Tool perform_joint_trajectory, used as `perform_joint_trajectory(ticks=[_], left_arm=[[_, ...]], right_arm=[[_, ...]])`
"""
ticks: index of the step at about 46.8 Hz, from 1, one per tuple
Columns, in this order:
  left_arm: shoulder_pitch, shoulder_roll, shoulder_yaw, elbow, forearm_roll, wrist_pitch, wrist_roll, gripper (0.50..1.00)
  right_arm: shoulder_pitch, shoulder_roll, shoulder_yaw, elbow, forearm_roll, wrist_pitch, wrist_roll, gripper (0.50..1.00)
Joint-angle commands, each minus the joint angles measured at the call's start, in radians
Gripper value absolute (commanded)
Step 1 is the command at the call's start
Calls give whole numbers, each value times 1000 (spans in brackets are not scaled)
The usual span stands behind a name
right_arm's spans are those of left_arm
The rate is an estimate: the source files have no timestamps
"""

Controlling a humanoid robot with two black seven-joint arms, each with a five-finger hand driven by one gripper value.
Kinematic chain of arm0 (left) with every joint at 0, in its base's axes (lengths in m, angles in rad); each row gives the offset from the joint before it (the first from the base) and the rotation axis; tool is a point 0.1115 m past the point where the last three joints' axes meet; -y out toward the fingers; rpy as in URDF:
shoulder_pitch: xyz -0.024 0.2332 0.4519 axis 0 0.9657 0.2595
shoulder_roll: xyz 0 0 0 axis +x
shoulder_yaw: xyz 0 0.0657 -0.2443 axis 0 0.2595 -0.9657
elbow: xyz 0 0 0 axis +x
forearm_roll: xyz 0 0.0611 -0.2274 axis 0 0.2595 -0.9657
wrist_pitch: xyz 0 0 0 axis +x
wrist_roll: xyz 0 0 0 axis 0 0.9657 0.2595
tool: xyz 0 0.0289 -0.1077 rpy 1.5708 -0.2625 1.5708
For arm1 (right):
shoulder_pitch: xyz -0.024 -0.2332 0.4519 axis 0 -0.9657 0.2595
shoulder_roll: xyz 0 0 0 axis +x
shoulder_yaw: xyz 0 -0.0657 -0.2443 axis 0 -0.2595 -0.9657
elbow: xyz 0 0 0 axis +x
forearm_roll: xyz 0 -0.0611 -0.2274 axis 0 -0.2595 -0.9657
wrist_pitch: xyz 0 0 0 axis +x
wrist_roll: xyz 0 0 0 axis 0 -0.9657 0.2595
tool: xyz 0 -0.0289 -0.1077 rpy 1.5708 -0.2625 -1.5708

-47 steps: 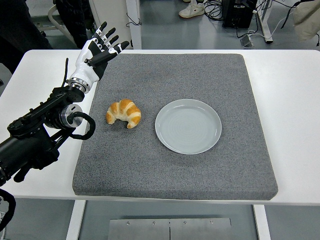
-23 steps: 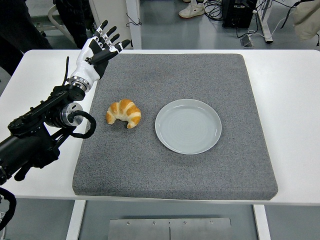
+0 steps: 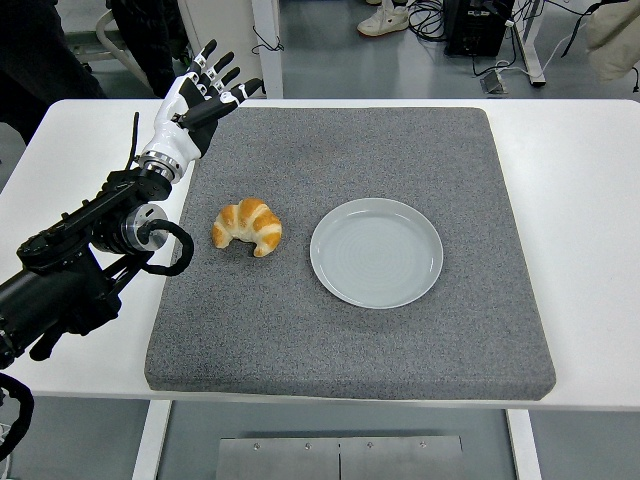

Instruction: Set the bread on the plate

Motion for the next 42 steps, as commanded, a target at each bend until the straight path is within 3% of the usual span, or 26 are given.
perform_joint_trajectory(ticks=[1, 19, 29, 36, 42], left_arm=[[0, 0, 0, 0, 0, 0, -2, 958], [-11, 9, 3, -8, 0, -1, 11, 951], [-71, 58, 47, -15, 3, 28, 138, 949], [-118, 100, 112, -40, 3, 29, 152, 949], [-146, 162, 144, -129, 2, 31, 158, 951]], right_arm=[[0, 0, 0, -1, 0, 1, 0, 1000], [0, 0, 0, -1, 0, 1, 0, 1000], [0, 0, 0, -1, 0, 1, 0, 1000], [0, 0, 1, -1, 0, 1, 0, 1000], [0, 0, 0, -1, 0, 1, 0, 1000]])
